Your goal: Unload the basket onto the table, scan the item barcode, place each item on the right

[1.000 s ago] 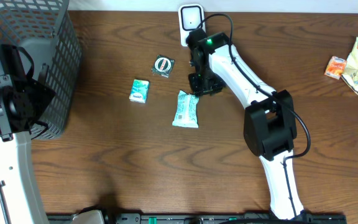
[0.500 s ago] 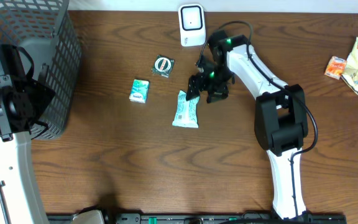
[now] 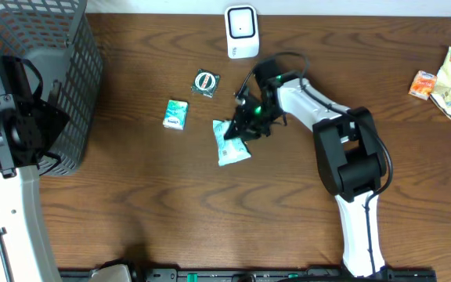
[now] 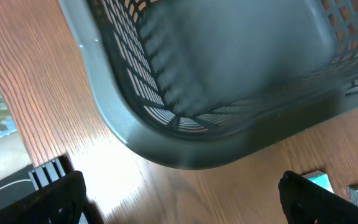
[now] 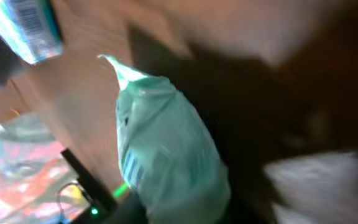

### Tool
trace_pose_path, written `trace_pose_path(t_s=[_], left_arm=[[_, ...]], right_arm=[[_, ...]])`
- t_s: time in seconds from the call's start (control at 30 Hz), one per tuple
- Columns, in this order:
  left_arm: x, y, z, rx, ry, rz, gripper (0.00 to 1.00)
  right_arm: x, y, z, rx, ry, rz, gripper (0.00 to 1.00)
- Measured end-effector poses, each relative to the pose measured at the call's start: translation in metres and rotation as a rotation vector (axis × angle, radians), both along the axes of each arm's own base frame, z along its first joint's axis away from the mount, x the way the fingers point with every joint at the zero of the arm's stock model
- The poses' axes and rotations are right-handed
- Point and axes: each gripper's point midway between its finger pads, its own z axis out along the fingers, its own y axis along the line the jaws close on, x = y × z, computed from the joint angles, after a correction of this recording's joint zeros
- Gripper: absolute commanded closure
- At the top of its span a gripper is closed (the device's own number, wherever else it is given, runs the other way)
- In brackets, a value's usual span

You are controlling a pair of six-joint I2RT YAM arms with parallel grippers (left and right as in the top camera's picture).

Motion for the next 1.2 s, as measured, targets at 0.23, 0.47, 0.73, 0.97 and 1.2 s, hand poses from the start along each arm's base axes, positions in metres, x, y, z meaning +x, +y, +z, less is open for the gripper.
trace_pose_path(t_s=[0.23,0.47,0.73,0.97,1.2], left_arm=[[0.0,0.0,0.0,0.0,0.0,0.0,0.03],[0.0,0.0,0.0,0.0,0.0,0.0,0.02],[0.0,0.0,0.0,0.0,0.0,0.0,0.03],[0.0,0.0,0.0,0.0,0.0,0.0,0.02],[0.0,0.0,0.0,0.0,0.0,0.0,0.02]], right_arm=[[-0.004,-0.003,0.006,0.03,0.065,-0.025,0.99],[0.014,-0.017,0.048,0.236,0.065,-0.05,0.99],[0.043,-0.038,0.179,0.325,-0.364,-0.032,0.99],[0.028,-0.032,0.286,0.392,-0.634,-0.016,0.99],[0.021,-0.034,0.278,0.362,-0.551,-0.053,0.99]])
